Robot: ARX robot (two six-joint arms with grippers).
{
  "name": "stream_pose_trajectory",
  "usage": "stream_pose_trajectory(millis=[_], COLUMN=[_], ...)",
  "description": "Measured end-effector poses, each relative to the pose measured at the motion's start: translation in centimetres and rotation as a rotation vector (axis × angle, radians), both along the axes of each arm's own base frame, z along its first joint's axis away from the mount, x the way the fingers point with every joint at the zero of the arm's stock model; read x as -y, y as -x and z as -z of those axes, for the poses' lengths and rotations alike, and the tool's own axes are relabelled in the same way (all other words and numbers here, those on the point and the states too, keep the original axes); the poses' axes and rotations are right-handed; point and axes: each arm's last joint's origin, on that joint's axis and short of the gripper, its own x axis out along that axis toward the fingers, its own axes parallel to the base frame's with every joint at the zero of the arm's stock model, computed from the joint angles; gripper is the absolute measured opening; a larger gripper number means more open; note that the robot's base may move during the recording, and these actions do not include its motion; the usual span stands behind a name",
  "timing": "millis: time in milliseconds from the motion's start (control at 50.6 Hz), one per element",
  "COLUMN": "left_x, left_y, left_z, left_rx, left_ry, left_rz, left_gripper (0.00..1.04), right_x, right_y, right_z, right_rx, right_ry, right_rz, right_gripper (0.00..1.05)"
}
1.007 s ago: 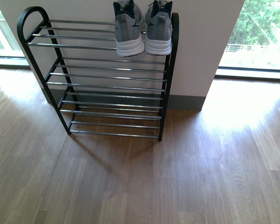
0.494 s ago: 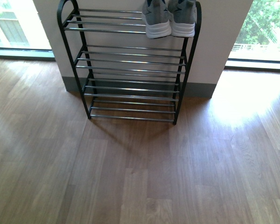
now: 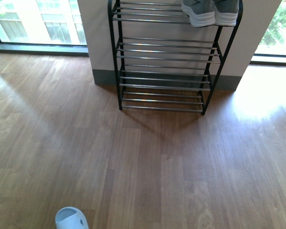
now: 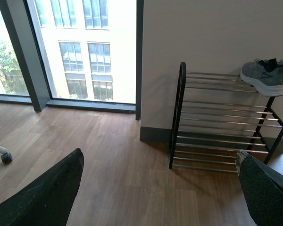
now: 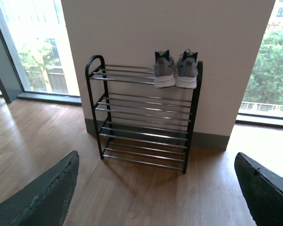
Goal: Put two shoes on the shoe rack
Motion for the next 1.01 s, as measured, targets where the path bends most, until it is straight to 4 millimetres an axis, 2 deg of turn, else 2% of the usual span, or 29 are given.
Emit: stream_pose_trajectory(millis=[1007], left_x=[-0.01], left_y=[0.00], left_z=[0.02], left_rx=[-0.001], left_ry=[0.000], left_rz=[-0.002], left_gripper=[0.95], right_x=[-0.01], right_y=[0.01], right_z=[-0.01], right_rx=[0.000], right_ry=[0.000], right_rz=[-0.003], right_gripper=[0.96])
